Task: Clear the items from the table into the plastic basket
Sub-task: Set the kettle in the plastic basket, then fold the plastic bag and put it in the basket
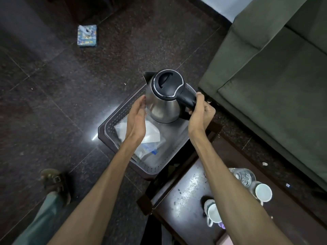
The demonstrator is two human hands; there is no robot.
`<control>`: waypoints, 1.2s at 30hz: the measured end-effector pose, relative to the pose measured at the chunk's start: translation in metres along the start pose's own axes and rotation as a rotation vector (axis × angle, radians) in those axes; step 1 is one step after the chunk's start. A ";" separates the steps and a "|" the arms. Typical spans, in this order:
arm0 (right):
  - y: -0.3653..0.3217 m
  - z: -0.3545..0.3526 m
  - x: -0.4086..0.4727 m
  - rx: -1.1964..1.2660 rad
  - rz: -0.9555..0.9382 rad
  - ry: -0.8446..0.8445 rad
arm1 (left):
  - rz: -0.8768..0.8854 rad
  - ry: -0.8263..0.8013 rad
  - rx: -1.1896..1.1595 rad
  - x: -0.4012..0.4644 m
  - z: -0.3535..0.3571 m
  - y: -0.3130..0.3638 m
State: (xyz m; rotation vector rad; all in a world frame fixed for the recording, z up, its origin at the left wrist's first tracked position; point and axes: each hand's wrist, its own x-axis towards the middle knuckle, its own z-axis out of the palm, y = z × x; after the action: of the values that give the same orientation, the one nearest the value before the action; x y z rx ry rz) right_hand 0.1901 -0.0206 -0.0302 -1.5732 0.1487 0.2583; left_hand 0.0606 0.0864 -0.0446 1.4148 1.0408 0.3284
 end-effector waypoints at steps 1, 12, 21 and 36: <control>0.000 -0.002 -0.001 -0.022 -0.004 0.001 | 0.003 0.012 0.037 -0.004 -0.001 -0.002; 0.051 -0.033 -0.072 -0.586 0.024 -0.180 | 0.107 0.201 0.880 -0.018 -0.035 -0.031; 0.032 -0.009 -0.082 -0.525 0.534 -0.517 | 0.130 0.181 0.786 -0.042 -0.028 -0.008; 0.008 -0.147 -0.074 -0.224 0.486 -0.348 | 0.503 0.212 0.389 -0.184 0.043 -0.012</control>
State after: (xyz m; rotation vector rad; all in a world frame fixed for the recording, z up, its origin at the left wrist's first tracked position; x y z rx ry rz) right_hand 0.1272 -0.1719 -0.0190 -1.6701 0.2347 0.9497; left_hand -0.0123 -0.0799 0.0092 2.0300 0.9369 0.6798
